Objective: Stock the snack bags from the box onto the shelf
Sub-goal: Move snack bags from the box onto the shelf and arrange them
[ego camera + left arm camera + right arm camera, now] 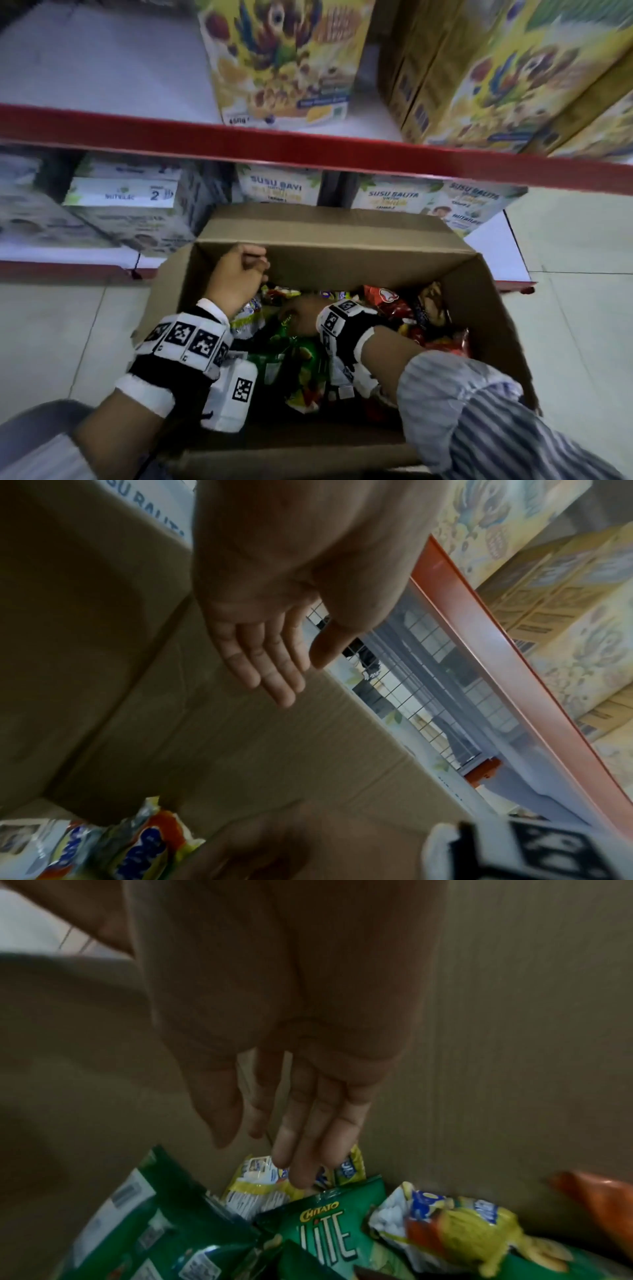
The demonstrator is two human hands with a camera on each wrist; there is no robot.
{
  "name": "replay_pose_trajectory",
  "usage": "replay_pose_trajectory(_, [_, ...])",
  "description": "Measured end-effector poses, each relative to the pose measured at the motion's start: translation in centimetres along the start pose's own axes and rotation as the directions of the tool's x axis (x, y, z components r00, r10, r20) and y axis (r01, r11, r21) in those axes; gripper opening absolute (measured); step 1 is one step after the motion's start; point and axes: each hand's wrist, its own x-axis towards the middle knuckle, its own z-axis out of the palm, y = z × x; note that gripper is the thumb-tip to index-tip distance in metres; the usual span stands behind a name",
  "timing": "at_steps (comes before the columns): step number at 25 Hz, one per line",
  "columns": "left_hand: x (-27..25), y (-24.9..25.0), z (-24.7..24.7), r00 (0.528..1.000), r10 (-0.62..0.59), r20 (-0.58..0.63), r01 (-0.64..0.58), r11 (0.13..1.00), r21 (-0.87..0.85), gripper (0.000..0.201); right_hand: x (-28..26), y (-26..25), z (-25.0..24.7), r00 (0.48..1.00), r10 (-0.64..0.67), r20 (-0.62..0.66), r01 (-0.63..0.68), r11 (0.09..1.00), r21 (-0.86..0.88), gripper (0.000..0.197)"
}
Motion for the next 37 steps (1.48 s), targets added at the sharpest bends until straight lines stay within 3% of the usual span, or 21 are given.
replay_pose_trajectory(3, [1.2, -1.5, -0.4, 0.999, 0.01, 0.039, -0.011, 0.999, 0.046, 0.01, 3.6, -0.9, 2.8, 0.995, -0.087, 0.048, 0.087, 0.996, -0.01, 0.038])
replay_pose_trajectory(6, [1.2, -2.3, -0.9, 0.999, 0.011, 0.05, -0.013, 0.999, 0.045, 0.009, 5.2, -1.6, 6.0, 0.995, -0.052, 0.089, 0.06, 0.994, -0.087, 0.049])
replay_pose_trajectory(9, [1.3, -2.2, -1.8, 1.0, 0.014, 0.016, -0.015, 0.997, 0.081, 0.012, 4.7, -1.3, 5.3, 0.982, -0.106, 0.154, 0.126, 0.984, -0.127, 0.048])
replay_pose_trajectory(11, [1.6, -1.6, -2.5, 0.999, 0.035, 0.021, -0.038, 0.991, 0.128, 0.01, 2.4, -1.1, 2.2, 0.988, -0.145, 0.046, 0.144, 0.989, 0.021, 0.042])
replay_pose_trajectory(15, [1.8, 0.4, -3.4, 0.996, 0.068, 0.06, -0.079, 0.976, 0.203, 0.025, -4.4, 0.2, -5.3, 0.986, -0.051, -0.161, 0.098, 0.949, 0.301, 0.032])
replay_pose_trajectory(18, [0.9, 1.9, -3.1, 0.997, -0.027, 0.074, 0.018, 0.993, 0.114, 0.039, -9.4, 0.8, -9.0, 0.968, -0.048, -0.247, 0.171, 0.844, 0.509, 0.015])
replay_pose_trajectory(21, [-0.5, 2.9, -2.9, 0.963, -0.15, 0.224, 0.152, 0.988, 0.011, 0.044, -12.6, 0.6, -10.9, 0.928, -0.169, -0.333, 0.337, 0.761, 0.554, 0.023])
replay_pose_trajectory(24, [-1.3, 2.8, -2.8, 0.83, -0.14, 0.54, 0.191, 0.981, -0.038, 0.047, -13.3, 0.4, -11.4, 0.846, -0.27, -0.46, 0.487, 0.742, 0.46, 0.049])
replay_pose_trajectory(25, [-1.5, 2.8, -2.7, 0.805, -0.094, 0.586, 0.186, 0.977, -0.1, 0.047, -13.1, 0.5, -11.4, 0.824, -0.267, -0.499, 0.525, 0.69, 0.498, 0.049])
replay_pose_trajectory(26, [-1.6, 2.8, -2.6, 0.815, -0.048, 0.577, 0.175, 0.971, -0.166, 0.048, -12.9, 0.6, -11.3, 0.804, -0.25, -0.539, 0.565, 0.602, 0.564, 0.047])
replay_pose_trajectory(28, [-1.4, 2.8, -2.4, 0.895, 0.021, 0.445, 0.1, 0.964, -0.246, 0.065, -12.8, 0.5, -11.1, 0.801, -0.144, -0.581, 0.589, 0.366, 0.721, 0.041])
replay_pose_trajectory(29, [-1.1, 2.6, -2.4, 0.929, 0.063, 0.366, 0.026, 0.972, -0.232, 0.077, -12.6, 0.4, -10.9, 0.821, -0.078, -0.566, 0.559, 0.311, 0.768, 0.038])
replay_pose_trajectory(30, [-0.9, 2.3, -2.6, 0.947, 0.122, 0.298, -0.069, 0.981, -0.183, 0.088, -12.4, 0.2, -10.7, 0.835, -0.025, -0.549, 0.52, 0.358, 0.775, 0.039])
replay_pose_trajectory(32, [-1.0, 2.0, -2.9, 0.944, 0.264, 0.196, -0.248, 0.963, -0.104, 0.098, -11.9, 0.1, -10.0, 0.854, -0.004, -0.52, 0.411, 0.619, 0.669, 0.055])
replay_pose_trajectory(33, [-1.0, 1.8, -2.9, 0.929, 0.337, 0.154, -0.323, 0.94, -0.11, 0.097, -11.6, -0.2, -9.6, 0.864, -0.017, -0.504, 0.371, 0.697, 0.614, 0.061])
replay_pose_trajectory(35, [-1.2, 1.5, -2.7, 0.892, 0.437, 0.116, -0.423, 0.897, -0.129, 0.088, -11.2, -0.6, -9.0, 0.875, -0.041, -0.482, 0.371, 0.697, 0.614, 0.061])
replay_pose_trajectory(37, [-1.0, 1.3, -2.6, 0.904, 0.41, 0.12, -0.385, 0.903, -0.189, 0.07, -11.1, -0.6, -8.7, 0.853, -0.055, -0.519, 0.436, 0.624, 0.649, 0.05])
